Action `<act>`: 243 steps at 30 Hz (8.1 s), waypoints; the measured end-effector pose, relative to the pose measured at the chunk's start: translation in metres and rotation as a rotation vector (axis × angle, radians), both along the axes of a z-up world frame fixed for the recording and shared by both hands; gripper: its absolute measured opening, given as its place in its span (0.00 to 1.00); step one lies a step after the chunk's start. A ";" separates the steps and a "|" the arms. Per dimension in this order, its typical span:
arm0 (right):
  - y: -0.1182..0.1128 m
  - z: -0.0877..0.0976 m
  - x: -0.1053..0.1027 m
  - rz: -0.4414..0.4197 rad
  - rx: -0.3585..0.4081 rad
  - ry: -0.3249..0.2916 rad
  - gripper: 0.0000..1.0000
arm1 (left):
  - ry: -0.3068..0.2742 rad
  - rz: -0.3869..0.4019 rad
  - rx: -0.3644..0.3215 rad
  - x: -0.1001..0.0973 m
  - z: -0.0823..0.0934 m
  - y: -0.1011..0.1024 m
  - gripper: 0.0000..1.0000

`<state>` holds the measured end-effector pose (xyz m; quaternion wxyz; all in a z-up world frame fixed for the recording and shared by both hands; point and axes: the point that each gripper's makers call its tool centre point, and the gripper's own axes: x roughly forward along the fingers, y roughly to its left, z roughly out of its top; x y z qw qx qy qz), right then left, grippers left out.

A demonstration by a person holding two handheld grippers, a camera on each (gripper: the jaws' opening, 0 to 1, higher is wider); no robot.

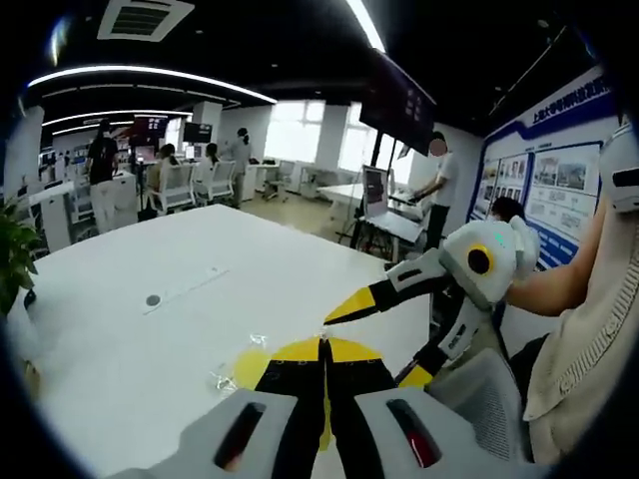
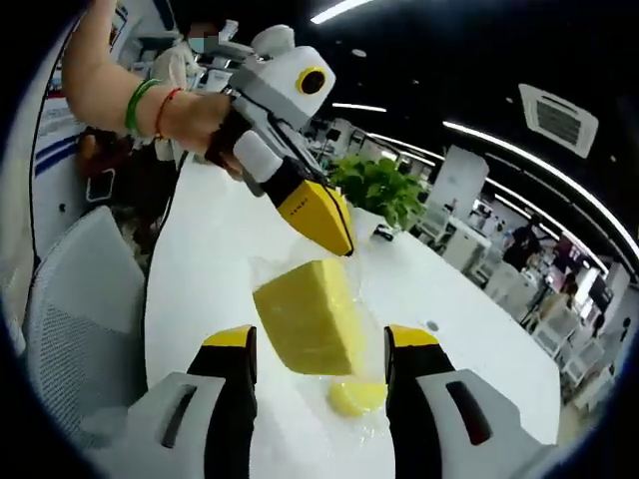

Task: Compare the silicone blocks by pressing each to a similar depth, holding the contact briefly, and releasing to observe deformation and rebound differences across the visible hardness samples.

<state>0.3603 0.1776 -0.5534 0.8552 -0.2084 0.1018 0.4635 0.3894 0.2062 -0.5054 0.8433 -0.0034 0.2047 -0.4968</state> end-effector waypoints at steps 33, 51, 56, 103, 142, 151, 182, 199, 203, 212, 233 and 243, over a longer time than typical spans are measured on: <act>-0.089 -0.047 -0.063 -0.397 0.141 0.242 0.83 | 0.154 0.262 0.000 0.065 -0.091 0.087 0.00; -0.110 -0.062 -0.066 -0.490 0.075 0.310 0.80 | 0.152 0.387 0.125 0.132 -0.154 0.144 0.00; -0.110 -0.063 -0.064 -0.497 0.067 0.319 0.79 | 0.192 0.378 0.200 0.132 -0.187 0.159 0.00; -0.085 -0.046 -0.055 -0.403 0.144 0.304 0.72 | -0.192 0.442 0.342 0.062 -0.097 0.182 0.42; -0.085 -0.036 -0.076 -0.286 0.338 0.256 0.75 | -0.065 0.748 -0.006 -0.104 -0.057 0.177 0.70; -0.089 -0.033 -0.075 -0.279 0.337 0.246 0.72 | -0.081 0.752 0.001 -0.105 -0.053 0.172 0.68; -0.097 -0.037 -0.069 -0.286 0.235 0.168 0.80 | -0.079 0.746 0.035 -0.110 -0.056 0.170 0.67; -0.102 -0.034 -0.068 -0.313 0.238 0.167 0.76 | -0.075 0.720 0.049 -0.109 -0.056 0.162 0.67; -0.101 -0.033 -0.067 -0.316 0.245 0.164 0.75 | -0.076 0.717 0.052 -0.109 -0.056 0.162 0.67; -0.099 -0.036 -0.069 -0.315 0.236 0.173 0.74 | -0.070 0.721 0.044 -0.110 -0.060 0.164 0.67; -0.102 -0.040 -0.069 -0.346 0.233 0.185 0.72 | -0.037 0.686 0.036 -0.104 -0.071 0.160 0.67; -0.104 -0.029 -0.062 -0.357 0.262 0.199 0.71 | 0.018 0.645 -0.130 -0.080 -0.045 0.131 0.68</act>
